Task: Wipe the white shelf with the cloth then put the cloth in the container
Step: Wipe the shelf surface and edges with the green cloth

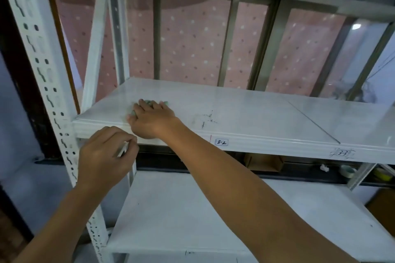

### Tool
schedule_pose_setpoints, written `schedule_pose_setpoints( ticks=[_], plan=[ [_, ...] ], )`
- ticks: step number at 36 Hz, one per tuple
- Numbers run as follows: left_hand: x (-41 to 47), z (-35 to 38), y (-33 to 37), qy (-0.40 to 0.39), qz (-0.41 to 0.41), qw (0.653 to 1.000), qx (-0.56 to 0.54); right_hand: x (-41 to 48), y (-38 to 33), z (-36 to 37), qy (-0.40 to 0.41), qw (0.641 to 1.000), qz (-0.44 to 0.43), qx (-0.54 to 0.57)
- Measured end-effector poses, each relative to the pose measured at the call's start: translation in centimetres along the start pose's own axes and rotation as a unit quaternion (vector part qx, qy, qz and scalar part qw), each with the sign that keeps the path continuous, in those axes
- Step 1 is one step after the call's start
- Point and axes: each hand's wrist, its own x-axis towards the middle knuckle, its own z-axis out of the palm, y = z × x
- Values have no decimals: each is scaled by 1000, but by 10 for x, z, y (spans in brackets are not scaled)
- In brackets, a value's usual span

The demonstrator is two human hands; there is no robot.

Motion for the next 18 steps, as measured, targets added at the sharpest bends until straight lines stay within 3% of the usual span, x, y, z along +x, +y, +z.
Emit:
schedule_pose_setpoints(
  ticks=[13,18],
  plan=[
    [15,38,54,-11,35,999,-28,-65,86,-9,-6,997,67,-27],
    [20,37,64,-20,70,997,-19,-62,92,-30,-57,996,20,-71]
  ],
)
